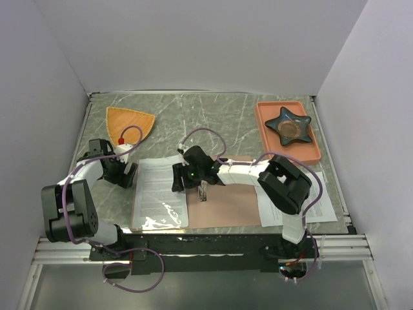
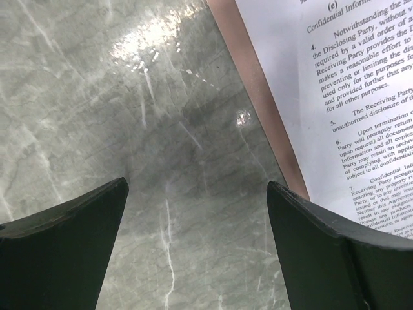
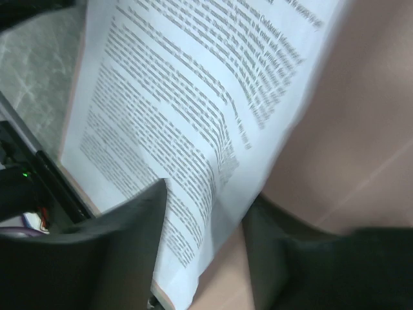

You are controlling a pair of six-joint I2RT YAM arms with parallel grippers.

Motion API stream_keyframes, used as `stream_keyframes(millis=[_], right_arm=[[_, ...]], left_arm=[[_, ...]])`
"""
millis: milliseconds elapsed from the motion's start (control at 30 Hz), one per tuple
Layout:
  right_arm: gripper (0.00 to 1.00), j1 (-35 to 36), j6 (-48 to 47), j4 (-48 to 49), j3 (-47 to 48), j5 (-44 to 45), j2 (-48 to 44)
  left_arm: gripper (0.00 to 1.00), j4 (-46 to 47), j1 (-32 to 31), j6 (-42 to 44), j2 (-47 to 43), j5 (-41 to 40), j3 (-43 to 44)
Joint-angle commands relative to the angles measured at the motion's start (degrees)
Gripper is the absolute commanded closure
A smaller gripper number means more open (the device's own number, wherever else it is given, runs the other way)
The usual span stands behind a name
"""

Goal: Put the files into the folder

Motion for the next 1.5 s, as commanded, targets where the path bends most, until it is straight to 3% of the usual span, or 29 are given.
stream_keyframes(millis=[0, 133, 200, 233, 333, 433, 700, 1467], right_arm=[[0.32, 0.2, -1.2, -8.1, 3.4, 5.4, -6.5], [0.1, -0.9, -1.3, -21.3, 7.0, 13.5, -10.1], [0.12, -1.8, -0.2, -31.7, 8.3, 22.2, -12.5], [0.19, -2.6, 2.3, -35.3, 8.6, 25.0, -13.3], [0.27, -7.7, 5.9, -48.0, 8.8, 32.9, -15.8], [0.28, -13.4, 7.3, -53.7, 5.8, 38.2, -18.5], [0.36, -23.3, 4.4, -52.9, 1.3, 40.0, -15.8], [0.52, -27.5, 4.6, -49.4, 5.7, 37.3, -3.3]], left_arm=[[0.04, -1.1, 0.1, 0.9, -3.2, 0.2, 3.5], [0.04, -3.1, 0.9, 1.7, -4.0, 0.8, 5.0], [0.04, -3.8, 1.4, 2.0, -4.5, 0.9, 5.7], [0.04, -4.0, 1.5, 2.0, -4.5, 1.0, 5.7], [0.04, -4.4, 1.7, 2.4, -5.0, 1.4, 5.8], [0.04, -4.7, 1.7, 2.3, -5.3, 1.9, 6.1], [0.04, -4.7, 1.9, 2.3, -5.9, 2.1, 5.3], [0.04, -4.3, 2.0, 2.6, -5.4, 2.4, 4.3]])
